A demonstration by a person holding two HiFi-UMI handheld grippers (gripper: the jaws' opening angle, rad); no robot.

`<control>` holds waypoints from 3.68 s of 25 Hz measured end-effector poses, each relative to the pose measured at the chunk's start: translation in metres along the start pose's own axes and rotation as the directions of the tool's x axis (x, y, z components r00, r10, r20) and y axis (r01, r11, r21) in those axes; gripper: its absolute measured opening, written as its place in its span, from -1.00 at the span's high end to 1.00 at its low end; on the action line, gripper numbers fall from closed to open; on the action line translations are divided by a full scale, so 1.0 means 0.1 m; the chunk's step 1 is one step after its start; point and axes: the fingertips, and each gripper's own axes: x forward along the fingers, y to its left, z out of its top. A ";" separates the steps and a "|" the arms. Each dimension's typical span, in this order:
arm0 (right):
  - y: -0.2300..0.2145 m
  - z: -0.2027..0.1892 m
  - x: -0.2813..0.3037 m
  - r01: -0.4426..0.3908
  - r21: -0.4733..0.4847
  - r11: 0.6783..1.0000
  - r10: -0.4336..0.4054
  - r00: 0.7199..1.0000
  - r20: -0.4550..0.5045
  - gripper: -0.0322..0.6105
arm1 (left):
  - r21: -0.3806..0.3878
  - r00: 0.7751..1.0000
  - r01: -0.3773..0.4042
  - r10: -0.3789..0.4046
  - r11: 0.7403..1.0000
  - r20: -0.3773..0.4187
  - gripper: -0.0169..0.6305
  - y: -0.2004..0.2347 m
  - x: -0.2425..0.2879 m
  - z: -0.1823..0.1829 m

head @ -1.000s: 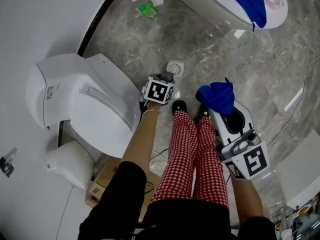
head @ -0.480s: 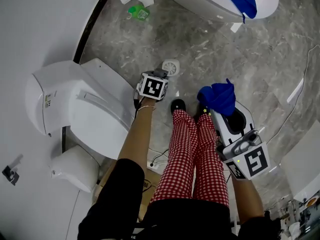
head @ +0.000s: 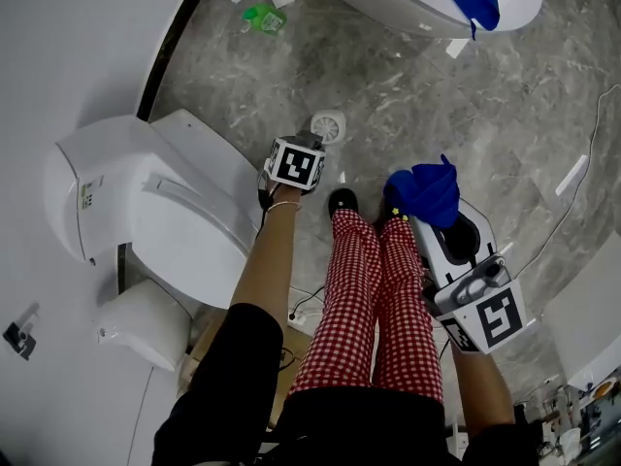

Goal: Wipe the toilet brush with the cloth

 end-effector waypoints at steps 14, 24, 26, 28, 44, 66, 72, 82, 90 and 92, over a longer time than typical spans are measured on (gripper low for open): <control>-0.02 -0.02 -0.01 0.023 -0.011 1.000 -0.023 1.000 -0.007 0.66 | 0.084 0.999 -0.012 0.015 0.996 -0.033 0.41 0.04 -0.03 -0.15; 0.09 0.05 -0.03 -0.003 -0.014 1.000 0.003 1.000 0.003 0.66 | 0.047 1.000 -0.027 0.027 0.999 -0.006 0.42 0.03 -0.25 -0.18; 0.14 0.06 -0.04 -0.010 -0.023 1.000 0.011 1.000 0.004 0.66 | 0.042 1.000 -0.029 0.028 0.999 0.010 0.42 0.04 -0.32 -0.19; 0.19 0.07 -0.05 -0.018 -0.030 0.999 0.018 1.000 0.007 0.66 | 0.031 0.999 -0.028 0.027 0.999 0.023 0.42 0.04 -0.38 -0.22; 0.65 0.19 -0.06 -0.083 -0.086 0.993 0.084 0.996 0.013 0.66 | -0.036 0.992 -0.034 0.038 0.999 0.124 0.42 0.03 -0.89 -0.55; 1.41 0.33 0.09 -0.175 -0.163 0.971 0.178 0.984 0.003 0.66 | -0.136 0.934 0.018 0.032 0.991 0.355 0.42 0.03 -1.69 -0.76; 1.50 0.40 0.09 -0.179 -0.182 0.967 0.184 0.983 0.012 0.66 | -0.119 0.927 0.013 0.032 0.993 0.374 0.42 0.02 -1.90 -0.77; 1.58 0.51 0.05 -0.180 -0.190 0.965 0.191 0.981 0.037 0.66 | -0.167 0.887 0.023 0.057 0.986 0.459 0.42 -0.02 -2.36 -0.74; 1.67 0.70 -0.02 -0.181 -0.210 0.961 0.198 0.978 0.063 0.66 | -0.164 0.847 0.033 0.059 0.986 0.528 0.42 -0.10 -2.84 -0.72; 1.70 0.76 -0.04 -0.180 -0.226 0.957 0.200 0.977 0.069 0.66 | -0.143 0.835 0.019 0.064 0.990 0.547 0.42 -0.11 -2.97 -0.70</control>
